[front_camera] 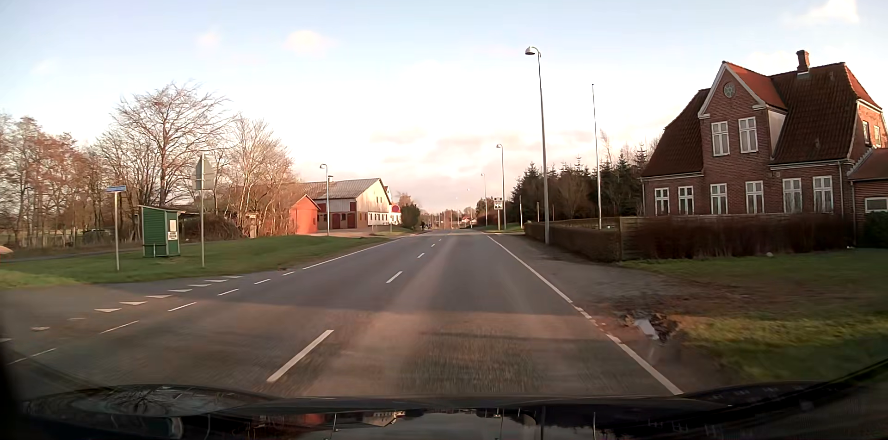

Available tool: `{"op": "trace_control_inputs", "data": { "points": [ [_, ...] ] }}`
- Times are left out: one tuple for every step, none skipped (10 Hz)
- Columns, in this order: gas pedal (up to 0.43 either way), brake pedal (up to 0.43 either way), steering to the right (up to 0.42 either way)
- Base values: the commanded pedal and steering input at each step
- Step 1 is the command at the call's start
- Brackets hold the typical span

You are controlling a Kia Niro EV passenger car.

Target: Follow the waypoints while adhering to traffic rules and regulations

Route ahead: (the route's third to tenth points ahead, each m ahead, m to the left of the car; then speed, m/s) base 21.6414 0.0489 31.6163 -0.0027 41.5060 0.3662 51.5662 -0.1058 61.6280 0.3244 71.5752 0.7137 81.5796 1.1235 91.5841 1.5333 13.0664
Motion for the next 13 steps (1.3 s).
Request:
{"op": "trace_control_inputs", "data": {
  "points": [
    [0.209,0.0,-0.001],
    [0.209,0.0,-0.001],
    [0.209,0.0,-0.001],
    [0.209,0.0,-0.001],
    [0.209,0.0,-0.001],
    [0.209,0.0,-0.001],
    [0.209,0.0,-0.001],
    [0.209,0.0,-0.001],
    [0.209,0.0,-0.001],
    [0.197,0.0,0.0],
    [0.177,0.0,0.0],
    [0.169,0.0,0.0],
    [0.157,0.0,0.0]
  ]
}}
